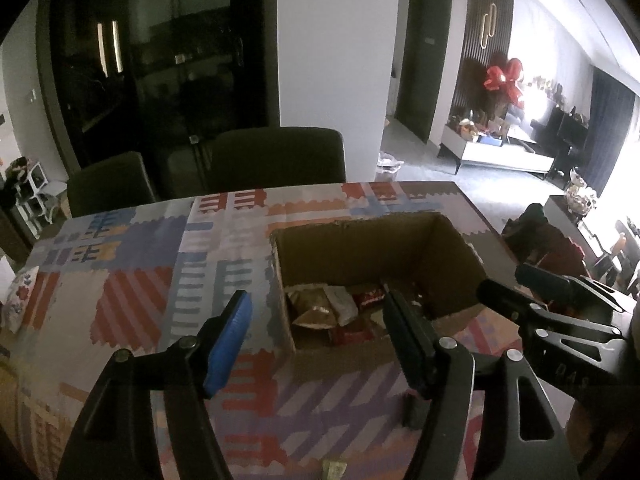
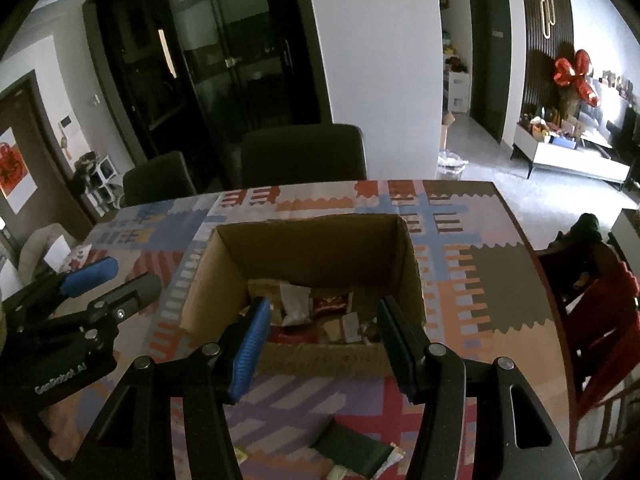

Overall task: Organize snacks
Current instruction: 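Move both open tools back toward the remaining snacks, then grasp the small green packet with the left tool while the right grasps the white candy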

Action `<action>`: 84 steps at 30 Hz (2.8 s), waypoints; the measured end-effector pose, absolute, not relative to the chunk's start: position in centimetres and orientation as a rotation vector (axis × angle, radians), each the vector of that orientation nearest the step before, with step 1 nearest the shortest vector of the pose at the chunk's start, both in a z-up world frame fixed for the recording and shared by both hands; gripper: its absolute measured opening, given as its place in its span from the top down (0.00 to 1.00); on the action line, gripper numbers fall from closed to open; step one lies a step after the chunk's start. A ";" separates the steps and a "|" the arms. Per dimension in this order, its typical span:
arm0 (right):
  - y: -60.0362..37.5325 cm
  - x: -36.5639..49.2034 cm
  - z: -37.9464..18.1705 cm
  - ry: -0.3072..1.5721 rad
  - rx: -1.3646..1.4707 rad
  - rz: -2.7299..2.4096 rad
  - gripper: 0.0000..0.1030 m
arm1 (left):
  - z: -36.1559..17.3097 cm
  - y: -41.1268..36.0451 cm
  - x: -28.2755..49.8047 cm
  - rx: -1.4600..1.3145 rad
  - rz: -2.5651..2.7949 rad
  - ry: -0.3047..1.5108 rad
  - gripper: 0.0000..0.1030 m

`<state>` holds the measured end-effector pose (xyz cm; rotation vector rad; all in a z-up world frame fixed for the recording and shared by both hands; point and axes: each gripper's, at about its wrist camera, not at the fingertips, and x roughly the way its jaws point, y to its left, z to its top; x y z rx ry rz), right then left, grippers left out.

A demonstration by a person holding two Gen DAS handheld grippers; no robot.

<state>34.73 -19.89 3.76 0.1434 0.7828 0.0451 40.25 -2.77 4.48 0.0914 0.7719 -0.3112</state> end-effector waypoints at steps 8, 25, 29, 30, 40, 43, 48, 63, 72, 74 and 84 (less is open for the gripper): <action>-18.9 32.0 3.2 0.769 0.145 0.048 0.45 | 4.4 -1.6 37.0 0.098 -0.308 0.767 0.34; -18.4 27.9 -2.5 0.887 0.176 0.046 0.45 | -1.2 -0.6 32.2 0.113 -0.308 0.877 0.33; -18.2 26.9 -3.9 0.914 0.186 0.048 0.45 | -2.9 -0.5 31.2 0.112 -0.316 0.909 0.33; -18.1 26.8 -4.2 0.920 0.187 0.051 0.45 | -3.3 -0.5 30.9 0.108 -0.320 0.917 0.33; -17.5 25.1 -8.4 1.011 0.181 0.061 0.45 | -7.2 -0.3 29.2 0.130 -0.331 0.984 0.33; -17.6 24.6 -9.4 1.033 0.181 0.055 0.45 | -8.3 -0.4 28.8 0.122 -0.345 1.007 0.33; -17.4 24.2 -11.4 1.089 0.197 0.053 0.45 | -10.6 -0.2 28.5 0.088 -0.364 1.061 0.33; -17.6 26.0 -15.2 1.168 0.205 0.041 0.46 | -15.9 -0.8 30.4 0.081 -0.370 1.184 0.35; -18.2 27.3 -16.7 1.204 0.227 0.030 0.57 | -17.6 -1.2 32.1 0.064 -0.376 1.224 0.48; -18.1 27.5 -16.9 1.205 0.226 0.033 0.61 | -17.8 -1.3 32.3 0.059 -0.380 1.229 0.51; -18.0 28.1 -17.2 1.196 0.201 0.014 0.77 | -17.8 -1.5 32.7 0.071 -0.371 1.224 0.74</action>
